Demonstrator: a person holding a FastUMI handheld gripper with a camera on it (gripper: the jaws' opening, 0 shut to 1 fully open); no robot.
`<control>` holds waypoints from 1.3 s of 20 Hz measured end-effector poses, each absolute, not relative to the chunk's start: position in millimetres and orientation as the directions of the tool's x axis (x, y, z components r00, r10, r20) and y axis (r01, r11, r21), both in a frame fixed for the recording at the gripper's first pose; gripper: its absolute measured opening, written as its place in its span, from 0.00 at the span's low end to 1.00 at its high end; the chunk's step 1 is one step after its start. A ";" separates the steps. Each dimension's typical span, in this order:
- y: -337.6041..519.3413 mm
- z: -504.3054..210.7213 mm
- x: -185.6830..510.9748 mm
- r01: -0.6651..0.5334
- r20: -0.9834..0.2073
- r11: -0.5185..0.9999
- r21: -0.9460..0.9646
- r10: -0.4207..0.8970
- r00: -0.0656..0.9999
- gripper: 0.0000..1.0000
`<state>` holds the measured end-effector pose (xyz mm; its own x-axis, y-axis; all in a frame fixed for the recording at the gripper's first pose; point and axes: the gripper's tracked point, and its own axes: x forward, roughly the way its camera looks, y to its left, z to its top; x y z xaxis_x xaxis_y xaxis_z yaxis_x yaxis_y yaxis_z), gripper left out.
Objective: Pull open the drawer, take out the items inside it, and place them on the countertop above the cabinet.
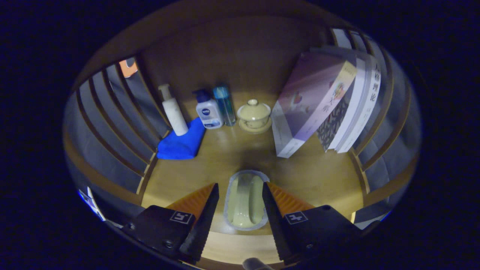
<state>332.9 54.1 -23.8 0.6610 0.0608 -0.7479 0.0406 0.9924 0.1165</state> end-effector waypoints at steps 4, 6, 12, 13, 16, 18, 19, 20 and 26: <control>78.3 4.7 302.4 -0.028 -0.647 0.995 0.092 0.081 0.758 0.76; 92.3 21.1 282.0 -0.044 -0.588 0.994 0.105 0.097 0.803 0.76; 110.3 57.3 228.3 -0.076 -0.367 0.991 0.107 0.110 0.924 0.92; 107.6 59.3 217.0 -0.076 -0.333 0.993 0.091 0.102 0.937 0.98; 105.3 67.3 181.7 -0.084 -0.220 0.994 0.069 0.098 0.971 0.98; 106.6 63.2 157.3 -0.093 -0.144 0.993 0.077 0.104 0.984 0.99; 107.6 56.0 148.3 -0.095 -0.130 0.993 0.074 0.104 0.986 0.99; 105.9 47.5 138.7 -0.092 -0.114 0.993 0.073 0.100 0.988 0.99; 89.1 1.6 91.9 -0.034 -0.045 0.999 0.033 0.036 0.998 0.99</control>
